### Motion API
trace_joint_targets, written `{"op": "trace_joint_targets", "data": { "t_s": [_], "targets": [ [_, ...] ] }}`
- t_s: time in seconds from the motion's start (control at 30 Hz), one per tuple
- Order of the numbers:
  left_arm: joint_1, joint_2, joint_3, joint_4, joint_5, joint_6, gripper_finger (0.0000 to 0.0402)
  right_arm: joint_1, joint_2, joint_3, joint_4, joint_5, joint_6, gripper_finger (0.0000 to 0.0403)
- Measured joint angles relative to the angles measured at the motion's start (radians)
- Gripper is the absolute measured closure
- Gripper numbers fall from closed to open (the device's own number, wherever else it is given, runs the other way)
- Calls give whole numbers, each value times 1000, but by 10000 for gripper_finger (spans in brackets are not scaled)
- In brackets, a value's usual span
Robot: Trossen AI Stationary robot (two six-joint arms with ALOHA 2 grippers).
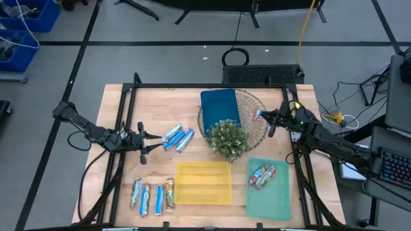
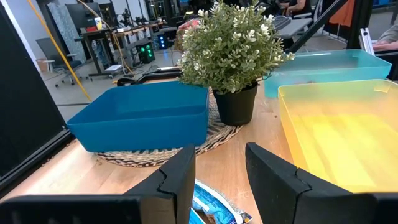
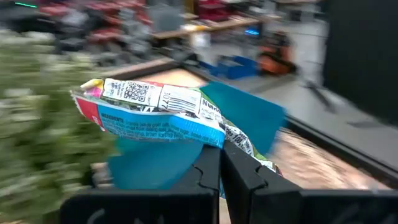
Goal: Pick and place Granola Bars by type
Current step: Put the green granola bar into the light green bin
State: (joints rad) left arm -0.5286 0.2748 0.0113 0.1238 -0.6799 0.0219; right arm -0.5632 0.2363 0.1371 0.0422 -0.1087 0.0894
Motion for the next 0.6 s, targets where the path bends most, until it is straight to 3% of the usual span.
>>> {"op": "trace_joint_targets", "data": {
  "t_s": [0.13, 0.37, 0.6],
  "targets": [
    [0, 0, 0, 0, 0, 0, 256, 0, -4, -51, 118, -158, 6, 403],
    [0, 0, 0, 0, 0, 0, 256, 0, -3, -71, 184, -276, 32, 403],
    [0, 0, 0, 0, 0, 0, 256, 2, -4, -73, 288, -577, 111, 403]
  ]
}}
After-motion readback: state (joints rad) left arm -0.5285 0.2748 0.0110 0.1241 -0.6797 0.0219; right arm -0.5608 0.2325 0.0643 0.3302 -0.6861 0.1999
